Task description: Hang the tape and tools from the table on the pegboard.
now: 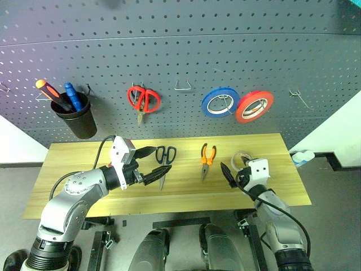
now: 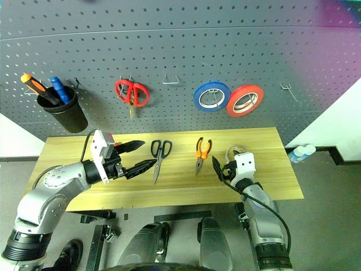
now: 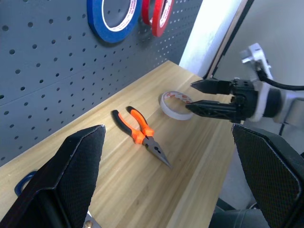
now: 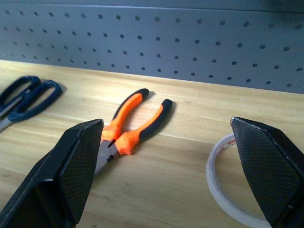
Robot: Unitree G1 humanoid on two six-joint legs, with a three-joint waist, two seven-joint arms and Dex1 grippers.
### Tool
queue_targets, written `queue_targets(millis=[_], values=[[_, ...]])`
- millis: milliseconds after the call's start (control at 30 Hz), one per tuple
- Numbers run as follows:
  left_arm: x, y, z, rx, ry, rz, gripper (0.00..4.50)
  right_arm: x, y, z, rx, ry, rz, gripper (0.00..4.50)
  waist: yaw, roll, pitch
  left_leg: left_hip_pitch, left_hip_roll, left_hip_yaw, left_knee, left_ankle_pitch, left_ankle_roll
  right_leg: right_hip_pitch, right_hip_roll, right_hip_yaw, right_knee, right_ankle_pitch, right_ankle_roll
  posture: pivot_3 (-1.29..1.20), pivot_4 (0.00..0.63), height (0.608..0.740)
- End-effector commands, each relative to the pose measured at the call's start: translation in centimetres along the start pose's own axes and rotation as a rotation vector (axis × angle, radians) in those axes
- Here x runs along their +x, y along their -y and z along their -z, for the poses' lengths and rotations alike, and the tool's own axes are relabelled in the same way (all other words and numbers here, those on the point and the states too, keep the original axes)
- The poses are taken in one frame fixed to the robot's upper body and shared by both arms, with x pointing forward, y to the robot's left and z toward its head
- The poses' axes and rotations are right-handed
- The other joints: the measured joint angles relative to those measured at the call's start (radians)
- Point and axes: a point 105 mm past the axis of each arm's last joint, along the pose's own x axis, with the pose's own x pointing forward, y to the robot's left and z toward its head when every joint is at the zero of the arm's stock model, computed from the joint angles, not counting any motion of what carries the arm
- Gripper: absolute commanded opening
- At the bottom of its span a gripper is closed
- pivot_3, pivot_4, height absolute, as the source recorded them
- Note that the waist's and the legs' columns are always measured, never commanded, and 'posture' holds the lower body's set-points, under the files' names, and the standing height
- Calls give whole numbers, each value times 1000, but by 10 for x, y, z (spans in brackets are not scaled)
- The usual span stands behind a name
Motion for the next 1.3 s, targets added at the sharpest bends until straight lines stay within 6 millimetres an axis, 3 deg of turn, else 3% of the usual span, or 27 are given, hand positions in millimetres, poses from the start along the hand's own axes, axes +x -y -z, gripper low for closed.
queue_targets(millis=[33,267,933,1300], values=[[-5,3,-6,26,37,2,4450,5,5,-9,-48,-37,7,4500,-1,0,0,0,0,0,0,0,0,0,0,0,0,0,0,-54,234,740],[-10,6,4,15,48,0,4450,13,15,-15,-79,-131,31,4500,2,1,2,-3,0,0,0,0,0,-3,-1,0,0,0,0,-46,243,740],[-18,7,14,30,69,-22,4450,21,44,26,-177,-462,-5,4500,4,2,7,-9,0,0,1,0,1,-8,-1,-1,-1,0,0,-7,255,740],[-18,8,10,34,86,-29,4450,27,45,31,-119,-488,-18,4500,5,2,15,-10,0,-1,1,0,1,-8,-1,-1,-1,0,0,-1,260,740]])
